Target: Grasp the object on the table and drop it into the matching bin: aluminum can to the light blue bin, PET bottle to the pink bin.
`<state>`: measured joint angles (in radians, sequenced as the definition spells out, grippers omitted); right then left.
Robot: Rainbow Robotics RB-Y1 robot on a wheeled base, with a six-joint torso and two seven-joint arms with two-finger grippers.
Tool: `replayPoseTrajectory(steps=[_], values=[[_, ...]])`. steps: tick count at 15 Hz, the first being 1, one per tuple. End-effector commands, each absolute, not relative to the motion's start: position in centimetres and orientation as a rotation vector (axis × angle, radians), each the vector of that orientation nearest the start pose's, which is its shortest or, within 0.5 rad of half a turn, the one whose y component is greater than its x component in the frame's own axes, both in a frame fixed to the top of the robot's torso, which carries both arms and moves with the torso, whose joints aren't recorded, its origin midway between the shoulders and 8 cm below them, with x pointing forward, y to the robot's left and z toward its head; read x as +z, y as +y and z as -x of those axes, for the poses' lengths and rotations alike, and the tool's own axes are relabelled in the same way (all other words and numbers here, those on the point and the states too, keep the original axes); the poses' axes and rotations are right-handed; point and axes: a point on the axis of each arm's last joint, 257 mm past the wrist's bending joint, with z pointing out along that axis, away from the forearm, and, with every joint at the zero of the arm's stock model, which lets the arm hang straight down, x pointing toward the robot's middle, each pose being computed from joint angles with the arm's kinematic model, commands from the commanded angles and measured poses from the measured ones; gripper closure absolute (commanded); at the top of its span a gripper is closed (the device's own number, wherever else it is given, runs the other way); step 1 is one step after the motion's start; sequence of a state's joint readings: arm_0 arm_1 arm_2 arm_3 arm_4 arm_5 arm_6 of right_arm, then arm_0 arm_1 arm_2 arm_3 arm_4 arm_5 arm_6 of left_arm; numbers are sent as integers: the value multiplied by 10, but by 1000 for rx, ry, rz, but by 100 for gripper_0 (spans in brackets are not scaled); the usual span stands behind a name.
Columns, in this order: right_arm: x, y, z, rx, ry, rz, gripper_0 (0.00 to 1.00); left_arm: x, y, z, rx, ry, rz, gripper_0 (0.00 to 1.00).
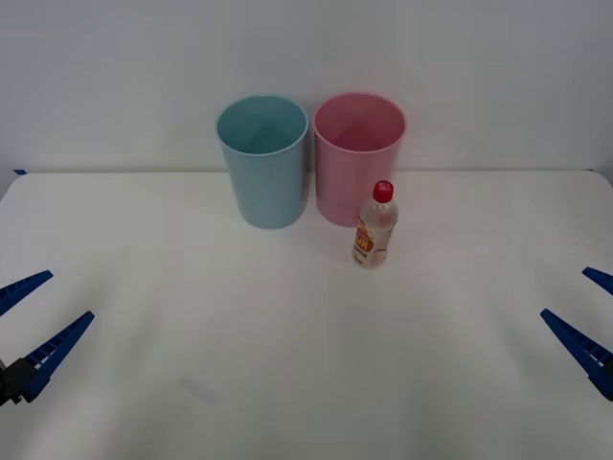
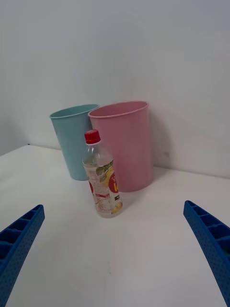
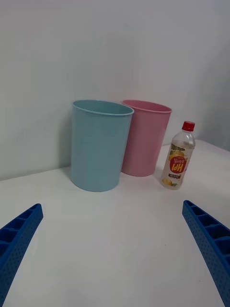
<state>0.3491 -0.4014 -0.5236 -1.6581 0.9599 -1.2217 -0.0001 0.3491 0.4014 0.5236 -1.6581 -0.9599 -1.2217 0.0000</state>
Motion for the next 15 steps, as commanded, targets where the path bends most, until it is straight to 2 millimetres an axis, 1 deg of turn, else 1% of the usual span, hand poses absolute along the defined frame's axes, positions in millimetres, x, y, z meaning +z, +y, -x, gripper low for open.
replayPoseTrajectory(steps=[1, 2, 4, 8, 9, 11, 13, 15], values=[[-169, -330, -342, 567, 1441, 465, 0, -169, 330, -342, -567, 1441, -465, 0], [-178, -323, -338, 589, 1448, 445, 0, -169, 330, -342, -567, 1441, -465, 0], [-178, -314, -335, 596, 1453, 465, 0, -169, 330, -342, -567, 1441, -465, 0], [-183, -308, -337, 597, 1461, 468, 0, -169, 330, -342, -567, 1441, -465, 0], [-184, -305, -339, 601, 1459, 471, 0, -169, 330, -342, -567, 1441, -465, 0], [-186, -290, -347, 616, 1455, 491, 0, -169, 330, -342, -567, 1441, -465, 0], [-192, -279, -358, 605, 1463, 498, 0, -169, 330, -342, -567, 1441, -465, 0], [-197, -272, -367, 586, 1469, 512, 0, -169, 330, -342, -567, 1441, -465, 0]])
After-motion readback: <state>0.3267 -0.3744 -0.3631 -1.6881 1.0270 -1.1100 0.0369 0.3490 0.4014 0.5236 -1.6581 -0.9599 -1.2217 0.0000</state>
